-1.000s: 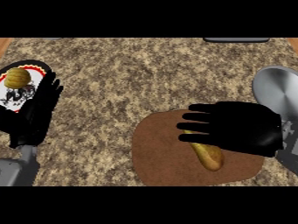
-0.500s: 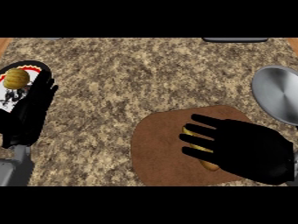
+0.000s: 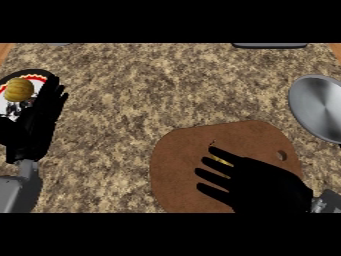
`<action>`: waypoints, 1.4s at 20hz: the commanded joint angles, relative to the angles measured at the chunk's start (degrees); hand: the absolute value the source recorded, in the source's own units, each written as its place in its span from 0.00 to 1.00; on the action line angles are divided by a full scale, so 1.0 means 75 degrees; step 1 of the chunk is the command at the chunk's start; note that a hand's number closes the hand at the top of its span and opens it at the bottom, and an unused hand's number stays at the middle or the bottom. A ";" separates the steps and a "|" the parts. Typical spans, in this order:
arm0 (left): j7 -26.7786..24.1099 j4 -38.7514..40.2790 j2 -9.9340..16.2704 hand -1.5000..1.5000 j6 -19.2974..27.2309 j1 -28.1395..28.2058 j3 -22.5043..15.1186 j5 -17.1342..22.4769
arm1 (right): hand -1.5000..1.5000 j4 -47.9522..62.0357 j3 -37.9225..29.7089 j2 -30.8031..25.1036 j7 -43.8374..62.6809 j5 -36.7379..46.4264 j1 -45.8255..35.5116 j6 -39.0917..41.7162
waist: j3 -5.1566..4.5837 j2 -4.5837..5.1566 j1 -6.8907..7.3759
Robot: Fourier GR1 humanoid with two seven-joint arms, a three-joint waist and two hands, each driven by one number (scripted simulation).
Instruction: Pick the pear from the cutting board and place it in the pan
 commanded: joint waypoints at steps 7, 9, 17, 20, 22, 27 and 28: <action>-0.0074 0.0139 -0.0295 0.50 -0.0243 -0.0079 0.0247 -0.0228 | 0.00 0.1064 0.0358 0.1230 0.0053 0.1492 0.0409 -0.0224 | 0.0000 0.0009 0.0006; 0.0423 -0.0781 -0.0351 0.50 -0.0072 0.0501 -0.0046 -0.0404 | 0.00 0.1642 0.0088 0.1683 -0.0288 0.1402 -0.0253 -0.0033 | 0.0001 0.0003 0.0071; -0.0417 0.0154 -0.0546 0.50 -0.0559 0.0355 0.0373 -0.0443 | 0.00 0.2907 -0.0259 0.2021 -0.1015 0.2086 -0.0461 -0.0540 | 0.0000 0.0013 0.0046; -0.0268 -0.0441 -0.0619 0.50 -0.0485 0.0763 0.0313 -0.0576 | 0.00 0.2860 -0.0081 0.2265 -0.0813 0.2401 0.0255 -0.1041 | 0.0001 0.0004 0.0044; -0.0069 0.0039 -0.0589 0.50 -0.0606 0.0147 0.0498 -0.0522 | 0.00 0.2956 -0.0374 0.2256 -0.1192 0.2448 0.0131 -0.1060 | 0.0000 0.0009 0.0015; -0.0443 0.0220 -0.0682 0.50 -0.0775 0.0324 0.0600 -0.0610 | 0.00 0.3451 -0.0136 0.2749 -0.1111 0.2912 0.0332 -0.0875 | -0.0001 0.0010 0.0018; 0.0065 -0.0053 -0.0448 0.50 -0.0872 0.0227 0.0814 -0.0401 | 0.00 0.3917 -0.0438 0.2546 -0.1436 0.2879 0.0283 -0.1605 | 0.0002 0.0012 0.0033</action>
